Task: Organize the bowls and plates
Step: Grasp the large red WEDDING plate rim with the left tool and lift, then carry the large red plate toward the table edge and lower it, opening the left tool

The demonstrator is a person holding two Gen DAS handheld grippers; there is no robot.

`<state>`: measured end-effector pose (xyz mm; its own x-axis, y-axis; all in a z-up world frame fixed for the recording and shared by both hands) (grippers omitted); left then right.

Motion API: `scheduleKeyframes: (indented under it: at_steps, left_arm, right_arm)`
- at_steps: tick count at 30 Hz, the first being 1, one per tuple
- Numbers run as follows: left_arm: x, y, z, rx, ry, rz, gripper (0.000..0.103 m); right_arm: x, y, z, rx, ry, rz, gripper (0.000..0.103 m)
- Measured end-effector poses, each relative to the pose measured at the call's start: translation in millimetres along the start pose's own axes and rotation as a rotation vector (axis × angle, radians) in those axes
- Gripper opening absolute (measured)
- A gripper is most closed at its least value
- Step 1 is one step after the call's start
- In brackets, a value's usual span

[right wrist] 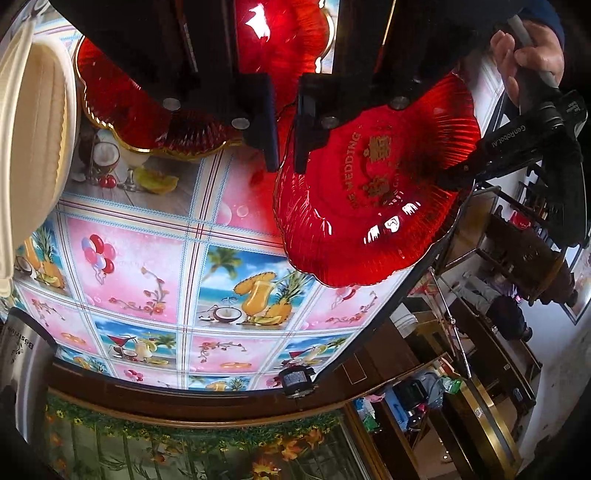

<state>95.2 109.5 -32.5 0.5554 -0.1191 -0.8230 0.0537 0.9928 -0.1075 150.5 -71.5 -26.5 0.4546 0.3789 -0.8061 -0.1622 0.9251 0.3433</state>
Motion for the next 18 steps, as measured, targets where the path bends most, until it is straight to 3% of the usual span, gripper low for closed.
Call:
scheduleKeyframes:
  at_steps: [9,18]
  left_arm:
    - [-41.1,0.0,-18.5,-0.011,-0.063,-0.001,0.024]
    - [-78.9,-3.3,-63.8,-0.027,-0.105,-0.008,0.024]
  right_arm:
    - [-33.2,17.2,-28.7,-0.03,-0.02,0.046,0.009]
    - [-72.2,33.4,-73.5,-0.059,-0.039,0.112,0.012]
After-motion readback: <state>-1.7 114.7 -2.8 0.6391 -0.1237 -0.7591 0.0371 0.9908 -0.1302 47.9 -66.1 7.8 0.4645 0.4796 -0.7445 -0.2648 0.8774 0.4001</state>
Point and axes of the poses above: each gripper's, at about its wrist camera, not at the fingertips, and x roughly the way its jaws point, y to its left, z to its top, the point moved 9 cm from there along x, roughly the way its jaws point, and after that the axes turned 10 degrees about x, right-handed, at the moved point
